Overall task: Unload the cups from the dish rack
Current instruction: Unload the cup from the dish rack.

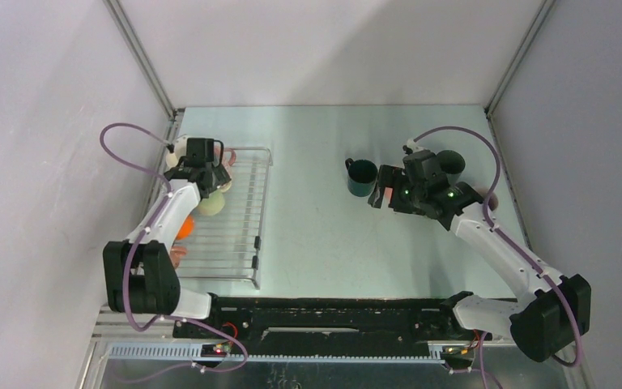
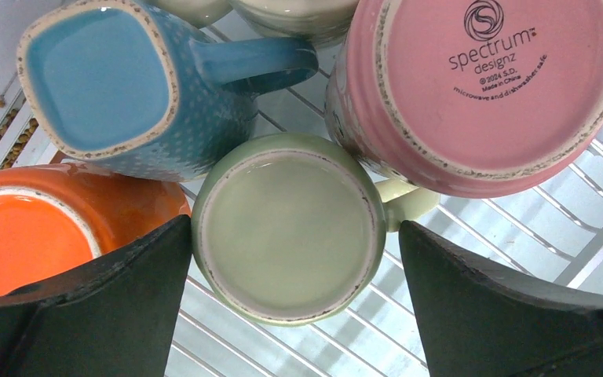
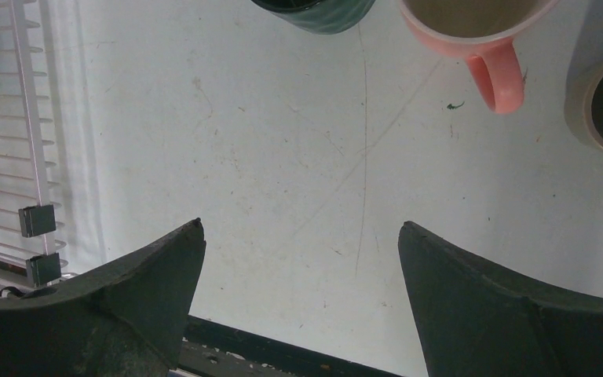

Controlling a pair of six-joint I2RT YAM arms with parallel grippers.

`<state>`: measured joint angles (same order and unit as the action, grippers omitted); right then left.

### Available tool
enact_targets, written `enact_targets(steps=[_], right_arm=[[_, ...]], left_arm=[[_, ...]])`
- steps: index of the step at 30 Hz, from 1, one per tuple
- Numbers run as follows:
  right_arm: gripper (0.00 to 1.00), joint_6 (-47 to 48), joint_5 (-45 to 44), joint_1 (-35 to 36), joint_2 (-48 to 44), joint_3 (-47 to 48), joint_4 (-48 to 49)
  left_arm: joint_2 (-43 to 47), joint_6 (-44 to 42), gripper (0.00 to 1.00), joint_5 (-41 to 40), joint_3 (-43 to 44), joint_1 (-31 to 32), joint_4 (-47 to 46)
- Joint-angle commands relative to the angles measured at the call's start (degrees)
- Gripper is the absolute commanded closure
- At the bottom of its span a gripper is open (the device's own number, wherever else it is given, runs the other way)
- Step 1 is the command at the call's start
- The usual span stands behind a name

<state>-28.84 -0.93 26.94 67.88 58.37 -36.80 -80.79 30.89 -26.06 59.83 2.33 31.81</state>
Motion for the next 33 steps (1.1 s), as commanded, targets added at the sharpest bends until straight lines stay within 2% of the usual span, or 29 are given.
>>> enact_targets(steps=[1,9,16,21,33], right_arm=[[0.00,-0.5,0.3,0.8,-1.4,-0.6,2.7],[0.00,-1.1,0.3,2.3,-1.0,-1.2,3.6],[0.00,-1.1,0.3,3.1,-0.8,-1.9,4.0],[0.00,-1.3,-0.4,3.4,-0.6,-2.1,3.6],[0.00,-1.0,0.1,3.6,-0.4,-2.4,4.4]], left_arm=[[0.6,1.2,0.00,1.2,-4.0,-0.7,0.5],[3.5,5.0,0.11,1.7,-7.3,-0.6,0.3],[4.6,5.5,0.04,2.7,-8.8,0.4,0.2],[5.1,6.2,0.04,2.8,-9.3,1.5,0.1],[6.2,8.0,0.28,3.4,-8.5,4.7,1.1]])
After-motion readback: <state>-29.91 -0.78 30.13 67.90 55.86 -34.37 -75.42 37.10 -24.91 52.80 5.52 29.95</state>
